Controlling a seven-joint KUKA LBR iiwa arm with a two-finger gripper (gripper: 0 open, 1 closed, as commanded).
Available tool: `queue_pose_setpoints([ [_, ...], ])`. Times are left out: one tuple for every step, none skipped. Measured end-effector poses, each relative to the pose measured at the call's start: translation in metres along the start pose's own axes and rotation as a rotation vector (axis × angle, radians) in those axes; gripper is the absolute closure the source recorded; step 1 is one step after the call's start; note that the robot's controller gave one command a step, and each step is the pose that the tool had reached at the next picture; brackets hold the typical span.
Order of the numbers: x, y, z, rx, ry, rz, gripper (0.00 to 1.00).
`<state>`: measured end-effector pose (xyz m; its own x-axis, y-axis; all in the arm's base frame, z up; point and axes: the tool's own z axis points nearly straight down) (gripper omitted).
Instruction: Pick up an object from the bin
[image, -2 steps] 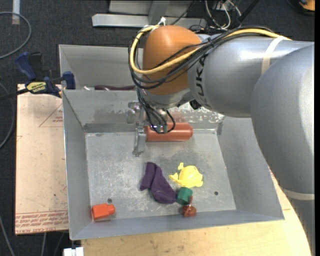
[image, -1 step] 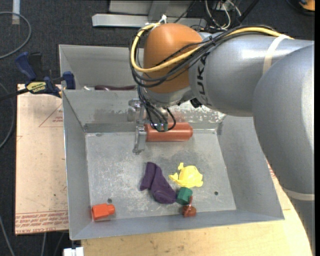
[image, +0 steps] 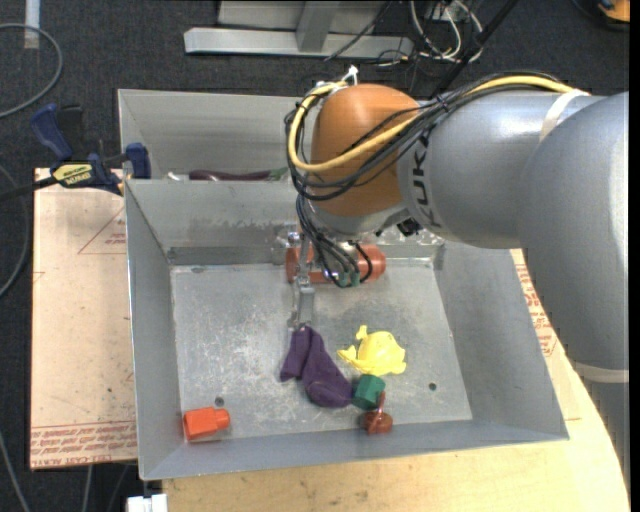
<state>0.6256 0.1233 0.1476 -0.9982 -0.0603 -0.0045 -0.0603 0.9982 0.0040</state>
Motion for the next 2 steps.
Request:
queue_pose_setpoints([
  [0.023, -0.023, 0.024, 0.005, 0.011, -0.020, 0.00],
  [0.032, -0.034, 0.035, 0.000, -0.004, -0.097, 0.00],
])
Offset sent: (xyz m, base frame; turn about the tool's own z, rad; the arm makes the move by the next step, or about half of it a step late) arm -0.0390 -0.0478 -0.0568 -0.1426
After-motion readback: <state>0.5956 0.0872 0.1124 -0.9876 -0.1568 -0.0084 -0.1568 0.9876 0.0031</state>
